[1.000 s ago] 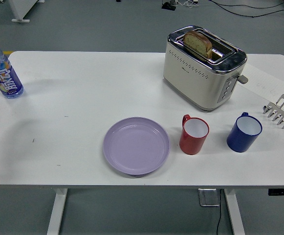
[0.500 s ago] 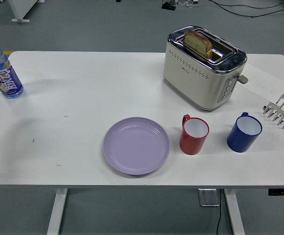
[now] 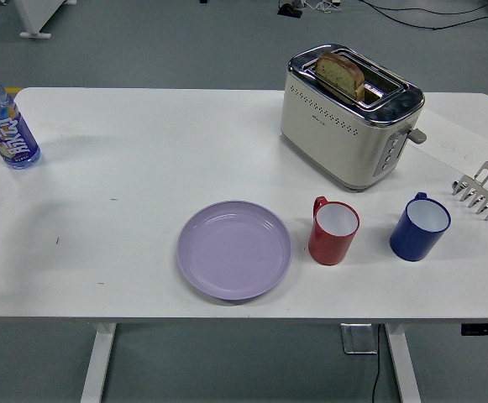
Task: Push plate across desktop
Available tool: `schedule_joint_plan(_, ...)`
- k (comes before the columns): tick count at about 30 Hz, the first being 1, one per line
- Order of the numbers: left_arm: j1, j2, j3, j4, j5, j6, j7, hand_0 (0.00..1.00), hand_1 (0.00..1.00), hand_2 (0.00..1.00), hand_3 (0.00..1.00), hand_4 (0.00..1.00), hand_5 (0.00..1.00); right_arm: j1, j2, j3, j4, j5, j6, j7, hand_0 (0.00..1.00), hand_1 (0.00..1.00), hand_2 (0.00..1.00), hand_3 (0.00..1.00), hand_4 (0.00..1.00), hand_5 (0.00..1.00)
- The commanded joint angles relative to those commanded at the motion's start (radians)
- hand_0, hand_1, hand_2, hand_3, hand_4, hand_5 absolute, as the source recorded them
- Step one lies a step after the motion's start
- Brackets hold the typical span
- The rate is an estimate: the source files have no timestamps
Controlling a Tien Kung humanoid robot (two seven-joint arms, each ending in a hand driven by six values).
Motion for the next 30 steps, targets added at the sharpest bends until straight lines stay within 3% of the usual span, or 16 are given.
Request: schedule_joint_plan(30, 0.008, -0.007, -0.005, -0.025, 0.013, 0.006, -0.002, 0.786, 0.821, 0.807, 0.711, 0.554, 0.998, -0.006, -0.002, -0.051, 0.000, 0.047, -0.006, 0.012, 0.666, 0.653, 0.734, 0.683, 0.297, 0.300)
